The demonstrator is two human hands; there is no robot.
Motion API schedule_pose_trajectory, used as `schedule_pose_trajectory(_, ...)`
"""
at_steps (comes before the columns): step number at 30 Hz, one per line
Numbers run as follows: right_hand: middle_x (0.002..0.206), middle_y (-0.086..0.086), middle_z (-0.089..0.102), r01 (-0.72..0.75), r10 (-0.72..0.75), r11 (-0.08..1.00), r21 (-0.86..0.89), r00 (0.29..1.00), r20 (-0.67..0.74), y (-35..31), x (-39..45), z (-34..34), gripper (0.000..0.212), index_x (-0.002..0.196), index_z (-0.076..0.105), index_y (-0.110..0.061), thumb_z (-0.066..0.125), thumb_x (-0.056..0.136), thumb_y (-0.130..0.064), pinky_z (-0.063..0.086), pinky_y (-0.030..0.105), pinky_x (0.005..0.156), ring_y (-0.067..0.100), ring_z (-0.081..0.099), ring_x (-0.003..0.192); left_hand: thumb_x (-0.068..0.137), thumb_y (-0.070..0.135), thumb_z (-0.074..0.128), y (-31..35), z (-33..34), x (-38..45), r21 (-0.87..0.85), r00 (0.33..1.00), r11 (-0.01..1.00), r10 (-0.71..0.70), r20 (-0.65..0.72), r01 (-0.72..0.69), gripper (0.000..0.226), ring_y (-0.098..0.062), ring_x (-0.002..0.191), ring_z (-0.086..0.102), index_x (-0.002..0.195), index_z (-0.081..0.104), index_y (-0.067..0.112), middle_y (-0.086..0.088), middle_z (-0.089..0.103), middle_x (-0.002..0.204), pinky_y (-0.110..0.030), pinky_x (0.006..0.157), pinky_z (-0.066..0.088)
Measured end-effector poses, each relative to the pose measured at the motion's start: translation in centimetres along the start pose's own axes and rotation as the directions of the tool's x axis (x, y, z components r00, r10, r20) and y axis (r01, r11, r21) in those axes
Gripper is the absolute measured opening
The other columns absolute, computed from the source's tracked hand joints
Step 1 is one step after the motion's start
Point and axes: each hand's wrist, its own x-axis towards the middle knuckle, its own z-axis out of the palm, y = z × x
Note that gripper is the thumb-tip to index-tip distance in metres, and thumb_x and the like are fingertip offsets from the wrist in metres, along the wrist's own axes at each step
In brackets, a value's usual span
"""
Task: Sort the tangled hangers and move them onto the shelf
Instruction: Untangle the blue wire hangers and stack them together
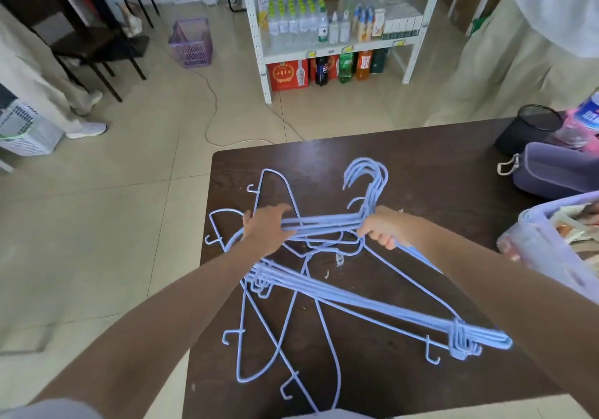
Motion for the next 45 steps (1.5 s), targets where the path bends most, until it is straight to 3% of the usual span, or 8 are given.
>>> schedule_pose_trajectory(3, 0.047, 0.002, 0.037, 0.065, -0.065, 0.998, 0.000, 0.996, -0.062, 2.1, 1.5, 1.7, 0.028, 0.062, 0.042, -0.014, 0.052, 0.087, -0.007, 0.026, 0.020, 0.040, 0.015, 0.032, 0.038, 0.092, 0.032, 0.050, 0.6, 2.9, 0.1, 0.120, 0.999, 0.992, 0.034, 0.019, -0.036, 0.035, -0.025, 0.121, 0.054, 0.127, 0.052, 0.028, -0.002, 0.062, 0.126, -0.038, 0.103, 0.038)
schedule_pose_trajectory(6, 0.090, 0.013, 0.064, 0.105, -0.236, 0.903, -0.416, 0.932, -0.276, 4.5, 3.0, 2.8, 0.013, 0.091, 0.064, -0.011, 0.055, 0.085, -0.018, 0.047, 0.034, 0.073, 0.032, 0.061, 0.084, 0.091, 0.031, 0.051, 0.4, 4.7, 1.0, 0.141, 0.996, 0.986, 0.093, 0.004, -0.093, 0.033, -0.022, 0.119, 0.054, 0.122, 0.058, 0.027, 0.001, 0.063, 0.124, -0.038, 0.104, 0.037)
schedule_pose_trajectory(9, 0.117, 0.009, 0.057, 0.042, -0.305, 0.794, -0.606, 0.890, -0.338, 6.2, 3.1, 2.6, 0.038, 0.113, 0.053, -0.012, 0.062, 0.082, -0.032, 0.044, 0.041, 0.095, 0.031, 0.053, 0.114, 0.091, 0.028, 0.051, 0.5, 5.3, 1.5, 0.005, 0.985, 0.986, 0.164, 0.061, -0.164, 0.039, -0.016, 0.130, 0.045, 0.130, 0.053, 0.025, 0.005, 0.054, 0.136, -0.039, 0.115, 0.022)
schedule_pose_trajectory(14, 0.117, 0.010, 0.060, -0.009, -0.229, 0.775, -0.632, 0.928, -0.294, 7.5, 2.8, 2.1, 0.033, 0.107, 0.055, -0.010, 0.058, 0.084, -0.034, 0.047, 0.037, 0.090, 0.029, 0.056, 0.112, 0.083, 0.039, 0.058, 1.0, 4.8, 1.9, 0.196, 0.951, 0.940, 0.243, 0.189, -0.279, 0.061, -0.020, 0.125, 0.049, 0.138, 0.040, 0.023, 0.001, 0.051, 0.135, -0.038, 0.108, 0.032)
schedule_pose_trajectory(19, 0.110, 0.015, 0.064, 0.037, -0.246, 0.750, -0.660, 0.942, -0.226, 7.2, 2.2, 2.6, 0.018, 0.084, 0.044, -0.011, 0.052, 0.088, -0.027, 0.046, 0.035, 0.081, 0.034, 0.061, 0.104, 0.090, 0.021, 0.055, 1.7, 4.4, 1.7, 0.253, 0.923, 0.905, 0.273, 0.271, -0.342, 0.050, -0.029, 0.113, 0.055, 0.135, 0.036, 0.013, -0.011, 0.055, 0.124, -0.039, 0.089, 0.048)
schedule_pose_trajectory(24, 0.086, 0.014, 0.053, 0.134, -0.271, 0.838, -0.529, 0.944, -0.189, 7.3, 1.3, 2.1, 0.022, 0.075, 0.042, -0.011, 0.049, 0.091, -0.025, 0.035, 0.031, 0.068, 0.038, 0.061, 0.094, 0.095, 0.016, 0.047, 1.7, 2.3, 1.8, 0.337, 0.904, 0.853, 0.304, 0.301, -0.399, 0.041, -0.033, 0.111, 0.058, 0.135, 0.036, 0.010, -0.013, 0.058, 0.124, -0.042, 0.087, 0.049)
schedule_pose_trajectory(31, 0.056, 0.006, 0.045, 0.143, -0.186, 0.969, -0.200, 0.959, -0.215, 5.0, -0.3, 5.0, 0.017, 0.090, 0.047, -0.005, 0.046, 0.095, -0.022, 0.047, 0.032, 0.043, 0.021, 0.045, 0.042, 0.095, 0.021, 0.046, 0.2, -2.8, 2.6, 0.449, 0.903, 0.783, 0.376, 0.210, -0.431, 0.030, -0.033, 0.112, 0.059, 0.123, 0.048, 0.011, -0.014, 0.061, 0.120, -0.041, 0.087, 0.049)
schedule_pose_trajectory(45, 0.067, 0.012, 0.053, 0.052, 0.072, 0.966, 0.255, 0.889, -0.452, -1.4, -1.9, 17.9, 0.011, 0.092, 0.044, -0.006, 0.040, 0.093, -0.016, 0.057, 0.037, 0.045, 0.034, 0.063, 0.050, 0.088, 0.021, 0.059, -3.1, -6.5, 6.6, 0.598, 0.797, 0.561, 0.551, 0.248, -0.573, 0.029, -0.032, 0.113, 0.058, 0.117, 0.060, 0.016, -0.011, 0.063, 0.120, -0.039, 0.090, 0.048)
